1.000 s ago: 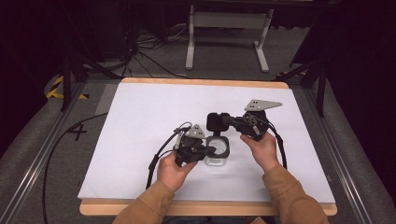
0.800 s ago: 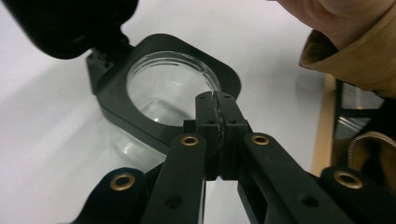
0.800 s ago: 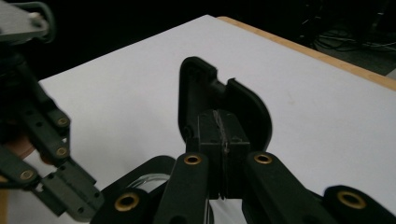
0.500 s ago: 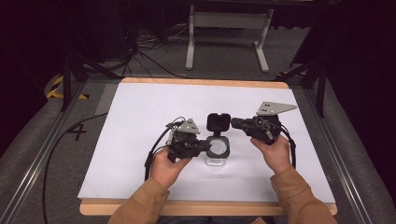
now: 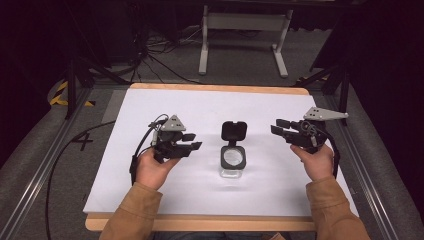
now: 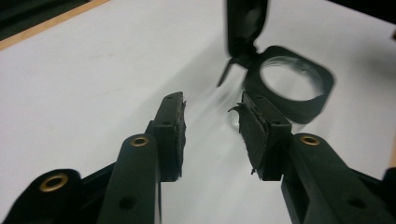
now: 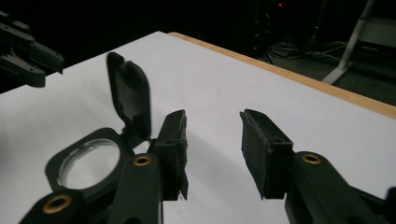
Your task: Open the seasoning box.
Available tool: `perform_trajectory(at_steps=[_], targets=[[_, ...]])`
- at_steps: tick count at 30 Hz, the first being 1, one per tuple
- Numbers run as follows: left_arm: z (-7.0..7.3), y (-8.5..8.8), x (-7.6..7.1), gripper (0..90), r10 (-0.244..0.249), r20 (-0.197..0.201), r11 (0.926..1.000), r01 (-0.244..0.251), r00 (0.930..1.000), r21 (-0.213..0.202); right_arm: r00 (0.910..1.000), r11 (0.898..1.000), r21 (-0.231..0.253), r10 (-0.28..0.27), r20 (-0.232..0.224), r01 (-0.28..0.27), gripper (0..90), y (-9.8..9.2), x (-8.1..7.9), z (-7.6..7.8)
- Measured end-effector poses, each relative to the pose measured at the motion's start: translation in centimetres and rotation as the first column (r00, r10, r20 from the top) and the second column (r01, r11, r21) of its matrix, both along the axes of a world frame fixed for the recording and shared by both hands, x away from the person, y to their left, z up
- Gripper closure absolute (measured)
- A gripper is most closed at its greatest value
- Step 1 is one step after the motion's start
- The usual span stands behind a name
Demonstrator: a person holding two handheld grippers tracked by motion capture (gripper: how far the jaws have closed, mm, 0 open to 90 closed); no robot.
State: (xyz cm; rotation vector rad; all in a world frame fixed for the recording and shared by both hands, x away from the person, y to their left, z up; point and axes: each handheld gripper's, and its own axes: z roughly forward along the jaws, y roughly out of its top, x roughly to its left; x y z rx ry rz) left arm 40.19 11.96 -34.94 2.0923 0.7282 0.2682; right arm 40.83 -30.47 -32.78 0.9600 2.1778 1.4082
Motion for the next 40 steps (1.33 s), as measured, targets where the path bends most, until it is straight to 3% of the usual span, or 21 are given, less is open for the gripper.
perform_trajectory(at_steps=[2,4,6,7,11,16,18,19,20,23,28,32,36,40], targets=[[-0.1,0.4,0.2,57.8,0.023,-0.003,0.9997,-0.023,0.9997,0.0,0.9996,1.0,-0.013,-0.029,0.006,0.029,54.9,-0.8,0.2,-0.3],[-0.4,1.2,0.7,56.9,0.059,0.007,0.9979,-0.06,0.9982,0.027,0.9988,0.998,-0.042,-0.048,0.005,0.048,52.9,-1.3,0.5,-0.5],[-0.9,1.8,1.1,54.9,0.102,0.013,0.9926,-0.103,0.9947,0.064,0.9941,0.986,-0.13,-0.108,-0.011,0.106,52.1,-2.2,0.9,-1.1],[-1.2,2.1,1.4,54.5,0.113,0.008,0.9902,-0.114,0.9935,0.081,0.9919,0.981,-0.148,-0.126,-0.02,0.121,51.3,-2.7,1.1,-1.4],[-2.5,3.1,2.4,52.7,0.144,-0.019,0.9829,-0.141,0.9893,0.118,0.9779,0.97,-0.156,-0.198,-0.068,0.185,50.6,-4.5,1.8,-2.5],[-4.5,5.0,4.0,53.6,0.159,-0.087,0.9855,-0.152,0.9835,0.075,0.9671,0.962,-0.179,-0.227,-0.116,0.204,49.6,-5.9,2.6,-4.4],[-5.2,5.6,4.6,53.9,0.166,-0.127,0.9846,-0.157,0.978,0.077,0.9542,0.956,-0.21,-0.244,-0.173,0.207,51.1,-6.4,3.2,-5.8],[-5.2,5.6,4.6,53.7,0.166,-0.127,0.9846,-0.157,0.978,0.077,0.9542,0.956,-0.21,-0.244,-0.173,0.207,51.1,-6.4,3.2,-5.8],[-5.5,5.6,4.8,53.6,0.176,-0.145,0.9835,-0.168,0.9736,0.066,0.9421,0.952,-0.22,-0.26,-0.211,0.213,51.4,-6.7,3.6,-6.8],[-6.5,6.0,5.1,53.3,0.196,-0.129,0.9787,-0.185,0.9722,0.089,0.9343,0.952,-0.206,-0.274,-0.229,0.228,49.9,-7.1,4.0,-8.1],[-7.3,6.2,5.5,52.6,0.21,-0.143,0.9742,-0.195,0.9671,0.113,0.9341,0.959,-0.158,-0.268,-0.236,0.235,49.0,-7.2,4.2,-9.1],[-8.0,6.1,5.6,51.9,0.223,-0.136,0.9662,-0.2,0.9653,0.162,0.933,0.956,-0.19,-0.265,-0.244,0.222,46.7,-6.8,4.5,-10.0],[-8.5,6.0,5.6,50.9,0.241,-0.147,0.9653,-0.221,0.9594,0.139,0.9324,0.958,-0.189,-0.261,-0.25,0.217,44.7,-6.7,4.5,-10.4],[-8.5,5.9,5.5,51.1,0.231,-0.126,0.9666,-0.212,0.9648,0.144,0.9343,0.957,-0.19,-0.262,-0.242,0.219,44.0,-6.7,4.5,-10.5]])
